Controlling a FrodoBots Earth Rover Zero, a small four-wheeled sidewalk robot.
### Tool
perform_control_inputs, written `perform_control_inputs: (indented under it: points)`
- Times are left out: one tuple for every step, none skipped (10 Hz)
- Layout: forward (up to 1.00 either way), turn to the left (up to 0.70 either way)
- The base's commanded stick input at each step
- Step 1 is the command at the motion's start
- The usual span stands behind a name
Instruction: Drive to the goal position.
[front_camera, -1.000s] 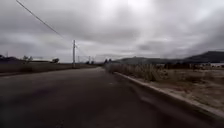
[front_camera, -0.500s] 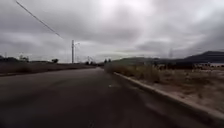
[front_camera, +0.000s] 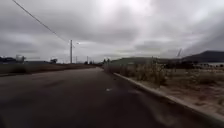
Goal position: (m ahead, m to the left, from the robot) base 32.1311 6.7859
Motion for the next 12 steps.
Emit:
perform_control_inputs:
  points:
    - [0.70,0.00]
    - [0.70,0.05]
    - [0.70,0.14]
    - [0.70,0.14]
    - [0.70,0.14]
    - [0.70,0.14]
    - [0.70,0.14]
    - [0.70,0.14]
    - [0.70,0.14]
    - [0.70,0.14]
    - [0.70,0.14]
    - [0.70,0.14]
